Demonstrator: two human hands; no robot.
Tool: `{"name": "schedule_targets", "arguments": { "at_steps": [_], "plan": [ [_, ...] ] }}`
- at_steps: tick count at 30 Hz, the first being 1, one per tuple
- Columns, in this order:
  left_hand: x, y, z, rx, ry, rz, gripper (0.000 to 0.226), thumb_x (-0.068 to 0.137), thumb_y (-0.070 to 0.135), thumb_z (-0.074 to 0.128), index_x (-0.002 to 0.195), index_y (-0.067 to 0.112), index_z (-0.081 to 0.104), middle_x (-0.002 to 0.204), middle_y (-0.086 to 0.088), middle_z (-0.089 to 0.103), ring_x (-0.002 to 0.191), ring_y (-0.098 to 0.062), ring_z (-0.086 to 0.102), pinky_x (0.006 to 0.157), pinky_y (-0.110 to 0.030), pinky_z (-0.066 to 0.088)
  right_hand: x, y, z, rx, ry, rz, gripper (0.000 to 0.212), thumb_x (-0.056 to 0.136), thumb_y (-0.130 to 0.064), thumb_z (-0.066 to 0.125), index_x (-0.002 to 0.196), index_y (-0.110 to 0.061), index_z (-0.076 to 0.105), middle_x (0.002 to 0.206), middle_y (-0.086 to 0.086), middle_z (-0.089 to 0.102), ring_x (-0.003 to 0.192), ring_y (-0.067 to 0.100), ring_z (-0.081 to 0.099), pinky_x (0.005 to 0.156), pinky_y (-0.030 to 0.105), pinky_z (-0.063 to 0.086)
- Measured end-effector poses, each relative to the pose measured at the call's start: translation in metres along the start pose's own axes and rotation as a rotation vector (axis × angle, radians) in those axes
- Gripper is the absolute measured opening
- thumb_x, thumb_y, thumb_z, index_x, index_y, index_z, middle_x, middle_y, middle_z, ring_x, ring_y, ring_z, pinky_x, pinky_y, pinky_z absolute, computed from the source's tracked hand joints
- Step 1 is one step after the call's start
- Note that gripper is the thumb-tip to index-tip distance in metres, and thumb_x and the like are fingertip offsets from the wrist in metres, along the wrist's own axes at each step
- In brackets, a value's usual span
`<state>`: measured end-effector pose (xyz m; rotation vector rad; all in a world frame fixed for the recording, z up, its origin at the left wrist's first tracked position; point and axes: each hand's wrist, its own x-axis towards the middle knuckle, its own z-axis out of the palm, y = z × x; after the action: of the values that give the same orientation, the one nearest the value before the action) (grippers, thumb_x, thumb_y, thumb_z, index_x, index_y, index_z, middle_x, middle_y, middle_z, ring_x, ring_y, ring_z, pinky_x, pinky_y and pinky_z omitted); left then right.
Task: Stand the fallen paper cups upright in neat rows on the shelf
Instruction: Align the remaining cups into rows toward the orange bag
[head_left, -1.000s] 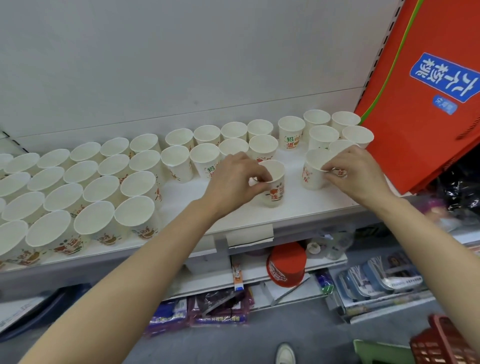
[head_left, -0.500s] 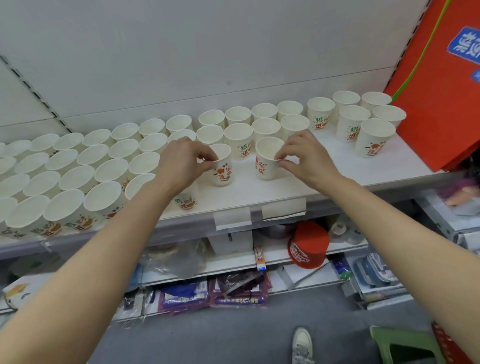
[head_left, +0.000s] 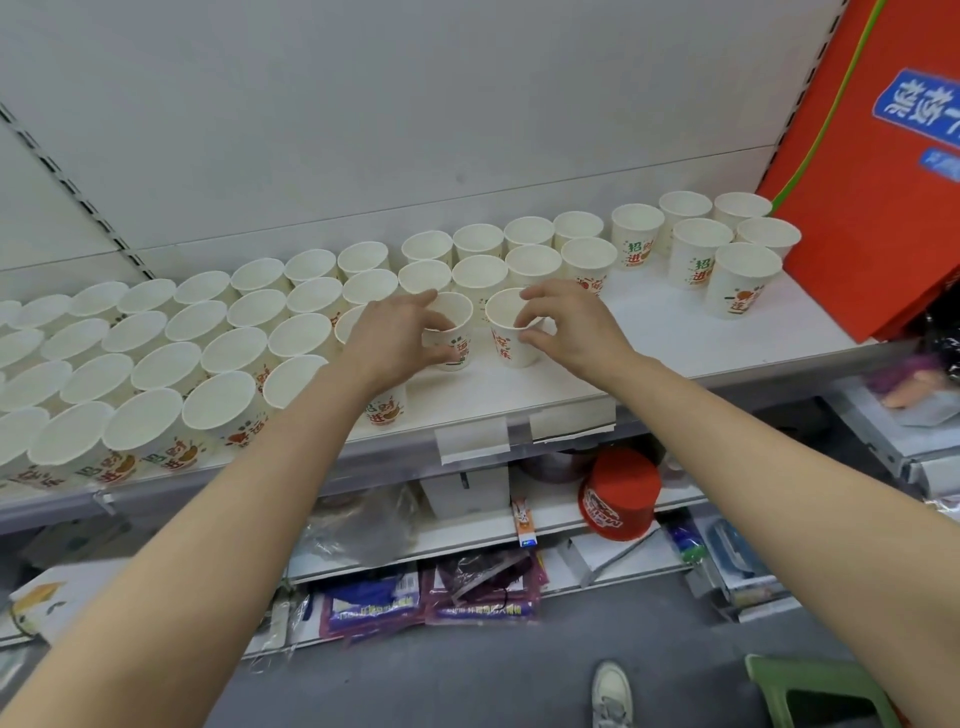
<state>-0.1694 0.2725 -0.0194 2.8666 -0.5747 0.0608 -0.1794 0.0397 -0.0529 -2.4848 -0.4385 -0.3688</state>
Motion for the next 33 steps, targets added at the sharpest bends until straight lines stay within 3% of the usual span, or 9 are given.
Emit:
{"name": "schedule_targets", "arguments": {
  "at_steps": [3,7,12,16,19,23,26,29,33],
  "plan": [
    [0.001,-0.003,-0.003,-0.019,0.019,-0.014,0.032,0.083,0.043,0.071,0.113,0.030,0.072,0.148,0.001,0.045,0.132,-0.024,0.045,0.104,-0.039,0.035,0.003,0.001,0.001,0.012,-0.003,0.003,0.008,0.081,-0.015,0.072,0.089,-0.014,0.073,0.125,0.004,0.061,0.120,0.023,0.049,0.098,0.035,0.039],
    [0.001,-0.008,-0.005,-0.067,0.028,-0.014,0.021,0.086,0.042,0.068,0.104,0.033,0.074,0.146,0.003,0.048,0.128,-0.021,0.049,0.099,-0.036,0.038,0.006,0.000,-0.001,0.087,-0.038,0.008,0.012,0.080,-0.004,0.067,0.085,-0.014,0.071,0.129,0.004,0.058,0.123,0.019,0.049,0.098,0.025,0.034],
    [0.005,-0.014,-0.004,-0.051,0.047,-0.006,0.041,0.077,0.050,0.074,0.115,0.033,0.070,0.147,0.004,0.046,0.131,-0.022,0.047,0.105,-0.039,0.037,0.010,-0.004,-0.004,0.153,-0.084,0.031,0.031,0.075,0.009,0.053,0.084,-0.015,0.069,0.134,0.003,0.054,0.128,0.017,0.044,0.098,0.021,0.030],
    [0.012,-0.016,-0.007,-0.058,0.055,-0.012,0.084,0.068,0.065,0.073,0.141,0.033,0.046,0.158,0.000,0.028,0.143,-0.022,0.028,0.114,-0.045,0.026,0.010,-0.008,-0.001,0.153,-0.054,0.036,0.012,0.075,-0.021,0.069,0.087,-0.022,0.065,0.133,-0.004,0.049,0.123,0.013,0.042,0.098,0.027,0.034],
    [0.022,-0.012,-0.003,0.062,-0.089,-0.061,0.101,0.073,0.077,0.057,0.152,0.027,0.021,0.163,-0.008,0.004,0.149,-0.022,0.004,0.118,-0.046,0.009,0.011,-0.010,0.013,-0.026,-0.035,0.040,0.032,0.069,-0.051,0.075,0.079,-0.023,0.065,0.132,-0.003,0.050,0.121,0.018,0.042,0.098,0.034,0.037],
    [0.030,-0.010,0.007,0.101,-0.189,-0.103,0.091,0.081,0.081,0.033,0.153,0.029,0.013,0.162,-0.009,0.000,0.150,-0.024,0.000,0.119,-0.049,-0.002,0.012,-0.007,0.015,0.022,-0.010,0.061,0.022,0.076,-0.036,0.076,0.070,-0.018,0.066,0.129,-0.001,0.054,0.119,0.018,0.049,0.091,0.034,0.043],
    [0.032,-0.013,0.010,0.113,-0.179,-0.101,0.086,0.083,0.080,0.027,0.153,0.031,0.015,0.162,-0.009,0.005,0.150,-0.022,0.001,0.118,-0.051,-0.003,0.010,0.000,0.010,0.092,-0.062,-0.003,0.013,0.075,-0.024,0.077,0.073,-0.016,0.068,0.133,0.003,0.052,0.123,0.020,0.049,0.096,0.034,0.041],
    [0.035,-0.015,0.012,0.111,-0.151,-0.100,0.081,0.086,0.078,0.028,0.152,0.032,0.018,0.162,-0.008,0.008,0.150,-0.022,0.003,0.118,-0.051,-0.003,0.010,0.001,0.010,0.069,-0.042,0.008,0.016,0.070,-0.036,0.079,0.074,-0.023,0.069,0.136,0.000,0.051,0.124,0.020,0.043,0.103,0.034,0.035],
    [0.040,-0.013,0.017,0.150,-0.156,-0.096,0.081,0.086,0.078,0.026,0.152,0.032,0.017,0.161,-0.007,0.012,0.149,-0.024,0.004,0.117,-0.053,-0.002,0.013,-0.005,0.016,0.017,0.023,0.049,0.029,0.065,-0.050,0.080,0.069,-0.024,0.067,0.129,-0.004,0.054,0.116,0.018,0.046,0.098,0.034,0.038]
  ]
}}
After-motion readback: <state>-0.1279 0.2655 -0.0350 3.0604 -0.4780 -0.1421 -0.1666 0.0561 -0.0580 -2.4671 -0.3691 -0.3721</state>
